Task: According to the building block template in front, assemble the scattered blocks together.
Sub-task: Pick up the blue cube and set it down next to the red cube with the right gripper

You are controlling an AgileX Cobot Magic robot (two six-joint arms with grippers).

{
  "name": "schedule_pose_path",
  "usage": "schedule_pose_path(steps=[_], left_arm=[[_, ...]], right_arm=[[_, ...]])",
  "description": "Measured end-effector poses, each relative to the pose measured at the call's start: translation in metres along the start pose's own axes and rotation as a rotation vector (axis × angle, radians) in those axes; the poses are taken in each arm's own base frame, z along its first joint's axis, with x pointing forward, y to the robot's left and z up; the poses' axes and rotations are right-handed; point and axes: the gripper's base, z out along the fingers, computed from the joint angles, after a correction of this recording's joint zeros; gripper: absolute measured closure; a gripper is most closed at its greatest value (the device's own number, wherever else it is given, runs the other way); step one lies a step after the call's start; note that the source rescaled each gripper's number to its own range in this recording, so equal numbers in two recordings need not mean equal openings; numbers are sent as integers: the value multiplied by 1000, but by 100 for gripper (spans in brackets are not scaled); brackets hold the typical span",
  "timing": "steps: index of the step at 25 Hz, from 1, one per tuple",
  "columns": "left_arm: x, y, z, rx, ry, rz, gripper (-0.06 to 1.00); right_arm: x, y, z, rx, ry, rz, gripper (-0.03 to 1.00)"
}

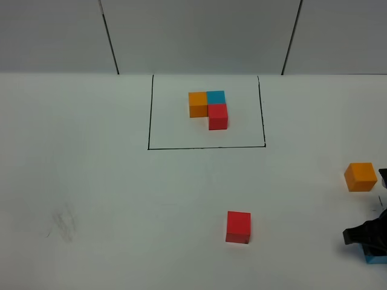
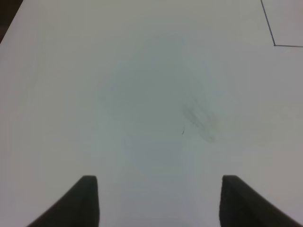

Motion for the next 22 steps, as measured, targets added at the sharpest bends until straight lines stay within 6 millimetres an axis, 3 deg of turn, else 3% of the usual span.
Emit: schedule_pose_path(steps=[3, 7, 15, 18, 22], left_arm=[[0, 0, 0, 0, 0, 0, 72], [0, 0, 0, 0, 0, 0, 72], [0, 0, 0, 0, 0, 1, 72], [0, 0, 0, 0, 0, 1, 72], [0, 0, 0, 0, 0, 1, 72]], right_arm=[[-7, 3, -10, -32, -36, 63, 70], [-24, 9, -40, -93, -109, 139, 70], [-53, 47, -84, -102, -116, 138, 70], [-65, 61, -94, -67, -119, 145, 70], [-76, 84, -93, -45, -58, 143, 70]])
